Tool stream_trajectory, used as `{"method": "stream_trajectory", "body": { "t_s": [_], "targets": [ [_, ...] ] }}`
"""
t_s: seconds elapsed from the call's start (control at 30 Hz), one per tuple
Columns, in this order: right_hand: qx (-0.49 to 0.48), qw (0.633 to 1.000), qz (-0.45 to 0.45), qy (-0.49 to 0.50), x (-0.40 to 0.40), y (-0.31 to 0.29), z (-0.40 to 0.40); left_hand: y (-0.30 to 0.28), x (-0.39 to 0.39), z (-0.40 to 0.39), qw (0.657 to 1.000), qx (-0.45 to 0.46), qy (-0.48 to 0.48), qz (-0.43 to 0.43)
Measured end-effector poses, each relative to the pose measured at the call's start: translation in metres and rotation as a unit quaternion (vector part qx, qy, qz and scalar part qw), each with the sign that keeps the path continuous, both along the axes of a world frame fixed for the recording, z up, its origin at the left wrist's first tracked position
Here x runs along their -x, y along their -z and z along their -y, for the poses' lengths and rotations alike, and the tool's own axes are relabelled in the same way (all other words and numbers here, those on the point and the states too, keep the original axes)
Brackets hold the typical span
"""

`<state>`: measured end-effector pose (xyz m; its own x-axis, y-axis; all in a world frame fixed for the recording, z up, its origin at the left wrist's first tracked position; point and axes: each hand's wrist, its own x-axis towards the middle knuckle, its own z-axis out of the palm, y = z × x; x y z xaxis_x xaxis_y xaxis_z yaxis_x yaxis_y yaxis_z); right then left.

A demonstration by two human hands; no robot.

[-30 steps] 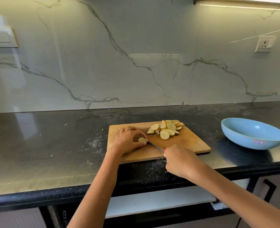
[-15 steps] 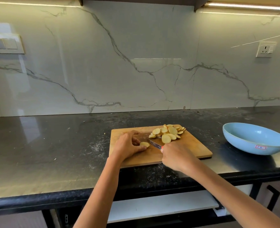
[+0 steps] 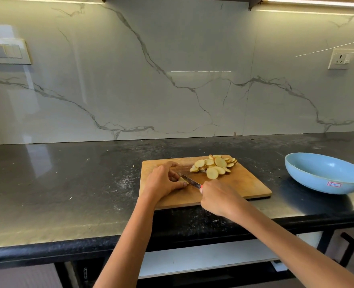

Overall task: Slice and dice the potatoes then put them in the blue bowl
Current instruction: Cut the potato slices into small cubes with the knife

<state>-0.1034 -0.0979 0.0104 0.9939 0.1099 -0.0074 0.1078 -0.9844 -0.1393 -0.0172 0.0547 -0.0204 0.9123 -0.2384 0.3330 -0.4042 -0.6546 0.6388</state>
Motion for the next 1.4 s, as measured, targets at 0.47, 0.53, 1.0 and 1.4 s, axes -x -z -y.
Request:
{"method": "stream_trajectory", "body": {
  "t_s": [0.47, 0.53, 1.0, 1.4],
  "targets": [
    [0.007, 0.997, -0.073, -0.005, -0.009, -0.008, -0.007, -0.001, 0.001, -0.001, 0.999, -0.031, -0.007, 0.015],
    [0.01, 0.998, -0.065, -0.003, -0.007, -0.007, -0.007, -0.002, 0.001, -0.001, 0.999, -0.039, -0.003, 0.016],
    [0.023, 0.999, -0.033, -0.007, -0.005, -0.002, -0.009, 0.002, -0.007, -0.001, 0.987, -0.162, 0.011, 0.017],
    [0.041, 0.997, -0.062, -0.002, 0.021, -0.005, 0.006, 0.005, -0.012, -0.002, 0.99, -0.138, 0.019, 0.031]
  ]
}}
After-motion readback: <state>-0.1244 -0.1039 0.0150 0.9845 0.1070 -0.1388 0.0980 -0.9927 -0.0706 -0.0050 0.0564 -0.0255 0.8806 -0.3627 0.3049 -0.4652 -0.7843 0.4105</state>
